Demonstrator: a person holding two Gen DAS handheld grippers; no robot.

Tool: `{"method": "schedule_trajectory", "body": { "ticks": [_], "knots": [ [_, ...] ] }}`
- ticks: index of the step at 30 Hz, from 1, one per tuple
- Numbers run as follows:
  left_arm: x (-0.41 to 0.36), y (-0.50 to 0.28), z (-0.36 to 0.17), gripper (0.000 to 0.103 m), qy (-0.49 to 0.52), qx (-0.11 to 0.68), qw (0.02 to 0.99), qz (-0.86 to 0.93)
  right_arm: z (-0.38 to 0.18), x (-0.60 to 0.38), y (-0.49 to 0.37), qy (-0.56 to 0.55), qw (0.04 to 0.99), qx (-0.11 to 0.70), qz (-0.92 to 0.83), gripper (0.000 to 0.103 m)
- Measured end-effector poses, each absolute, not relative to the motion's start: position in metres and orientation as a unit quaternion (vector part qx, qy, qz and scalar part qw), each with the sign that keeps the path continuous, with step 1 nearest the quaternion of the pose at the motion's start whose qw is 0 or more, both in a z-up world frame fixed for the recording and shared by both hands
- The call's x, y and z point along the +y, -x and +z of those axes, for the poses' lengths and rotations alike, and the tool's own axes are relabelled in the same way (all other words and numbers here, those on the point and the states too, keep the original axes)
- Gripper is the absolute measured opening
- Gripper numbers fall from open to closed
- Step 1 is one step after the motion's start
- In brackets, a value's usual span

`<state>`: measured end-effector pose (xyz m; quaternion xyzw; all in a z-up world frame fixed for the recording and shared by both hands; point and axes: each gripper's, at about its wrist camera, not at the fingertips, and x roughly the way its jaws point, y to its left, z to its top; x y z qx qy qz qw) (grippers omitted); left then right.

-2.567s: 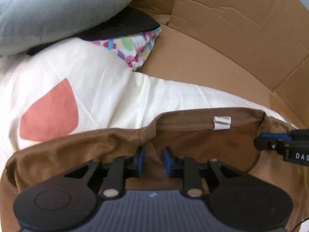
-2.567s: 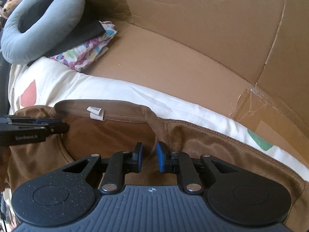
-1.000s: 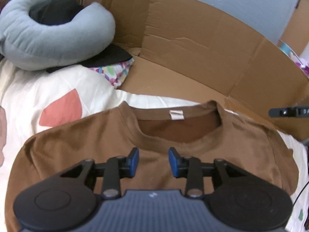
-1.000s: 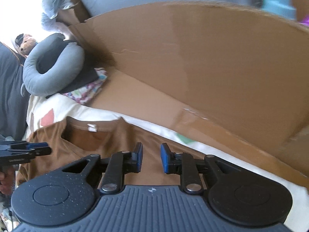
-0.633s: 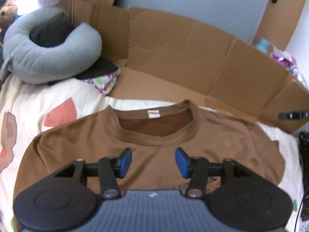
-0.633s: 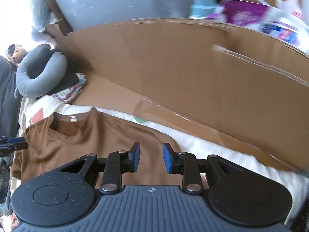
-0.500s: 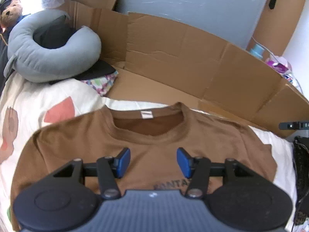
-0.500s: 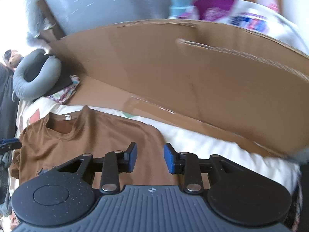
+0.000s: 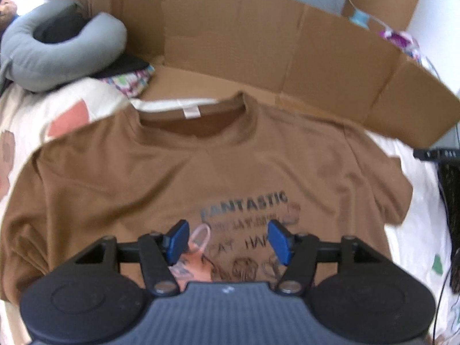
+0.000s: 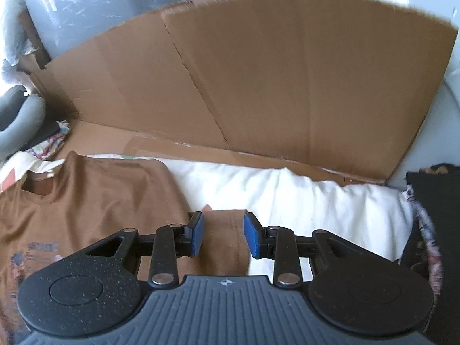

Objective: Fold clothes

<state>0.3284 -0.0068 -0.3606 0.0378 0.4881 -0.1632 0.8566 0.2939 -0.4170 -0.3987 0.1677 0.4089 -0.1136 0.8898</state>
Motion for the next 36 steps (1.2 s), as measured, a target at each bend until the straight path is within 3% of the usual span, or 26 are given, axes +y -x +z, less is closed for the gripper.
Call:
{"method": "schedule_trajectory", "body": {
  "ticks": [17, 18, 19, 20, 36],
  "knots": [
    [0.021, -0.330, -0.393, 0.065, -0.043, 0.515, 0.847, -0.126, -0.454, -0.425, -0.329, -0.152, 0.879, 0.442, -0.099, 0.041],
    [0.023, -0.331, -0.393, 0.065, -0.041, 0.516, 0.847, -0.123, -0.455, -0.424, -0.331, -0.148, 0.880, 0.440, -0.099, 0.039],
    [0.024, -0.331, -0.394, 0.065, -0.038, 0.517, 0.846, -0.121, -0.453, -0.421, -0.333, -0.134, 0.882, 0.439, -0.102, 0.016],
    [0.026, -0.330, -0.395, 0.065, -0.033, 0.518, 0.846, -0.118, -0.452, -0.419, -0.334, -0.123, 0.883, 0.442, -0.105, 0.005],
    [0.029, -0.326, -0.400, 0.065, -0.030, 0.527, 0.841, -0.118, -0.405, -0.457, -0.329, -0.107, 0.895, 0.387, -0.192, 0.002]
  ]
}}
